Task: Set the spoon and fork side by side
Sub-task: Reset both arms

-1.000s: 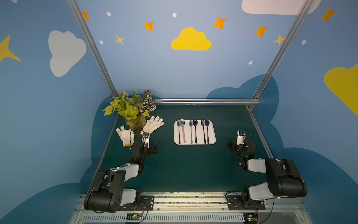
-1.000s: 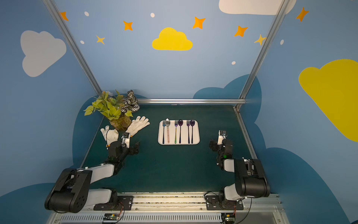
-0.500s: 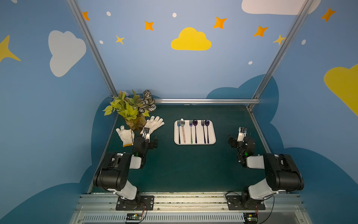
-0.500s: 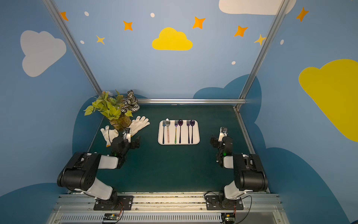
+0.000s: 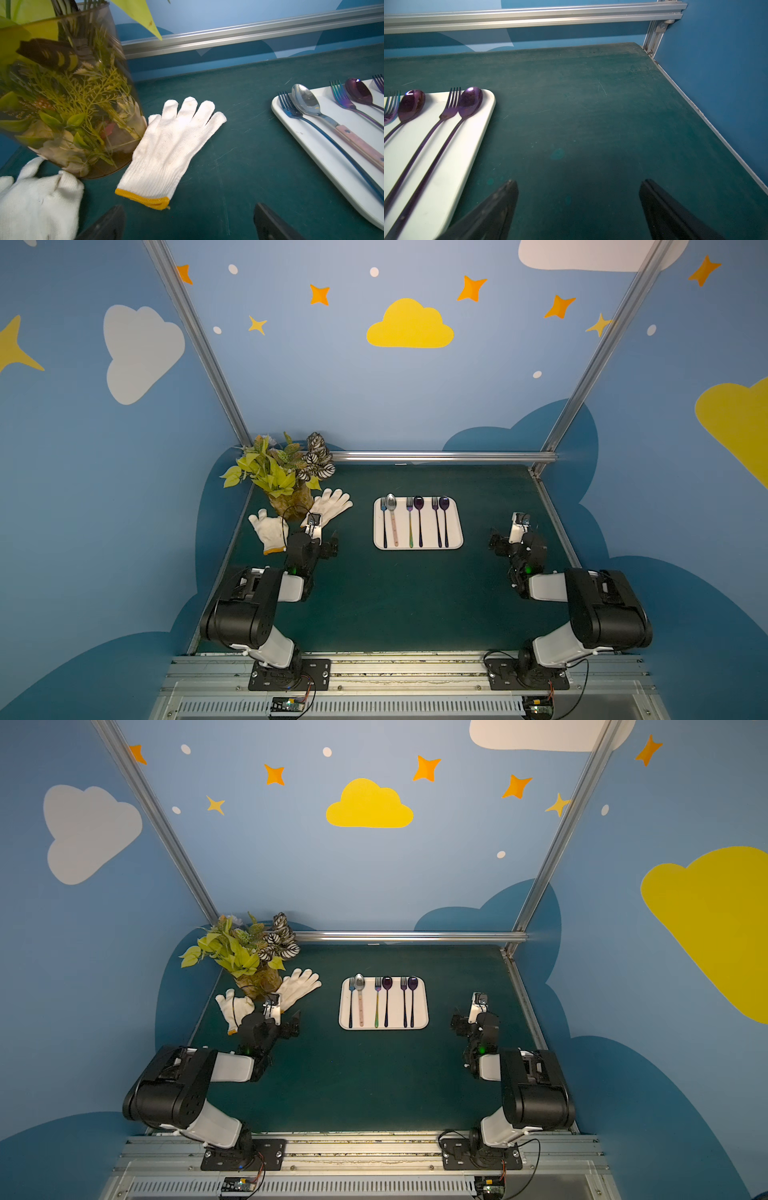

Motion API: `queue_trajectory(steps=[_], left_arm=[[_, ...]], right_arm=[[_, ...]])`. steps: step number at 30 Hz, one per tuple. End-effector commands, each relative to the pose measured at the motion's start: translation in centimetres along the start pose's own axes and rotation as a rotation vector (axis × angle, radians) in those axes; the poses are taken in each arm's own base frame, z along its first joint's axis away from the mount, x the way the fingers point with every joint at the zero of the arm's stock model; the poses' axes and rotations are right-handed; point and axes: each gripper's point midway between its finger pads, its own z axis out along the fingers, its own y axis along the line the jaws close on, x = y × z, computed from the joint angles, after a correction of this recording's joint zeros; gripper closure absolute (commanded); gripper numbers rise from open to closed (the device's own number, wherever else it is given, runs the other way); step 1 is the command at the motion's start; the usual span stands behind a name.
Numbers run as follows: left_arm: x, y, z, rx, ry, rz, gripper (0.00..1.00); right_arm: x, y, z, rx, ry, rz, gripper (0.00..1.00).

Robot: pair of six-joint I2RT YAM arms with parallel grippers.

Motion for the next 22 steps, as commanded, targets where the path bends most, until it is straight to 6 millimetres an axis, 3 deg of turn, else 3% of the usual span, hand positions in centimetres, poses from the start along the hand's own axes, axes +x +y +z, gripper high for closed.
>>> queue_trajectory(steps=[1, 22], left_arm=[[-0.23, -0.06, -0.04, -0.001, -0.013, 0.006, 0.00], [-0.22, -0.21, -0.04, 0.007, -0.012, 0.006, 0.00]], right_arm=[[-0.80, -0.16, 0.04, 0.012, -0.035, 0.002, 0.02], [-0.80, -0.18, 0.03, 0.012, -0.035, 0.002, 0.02]])
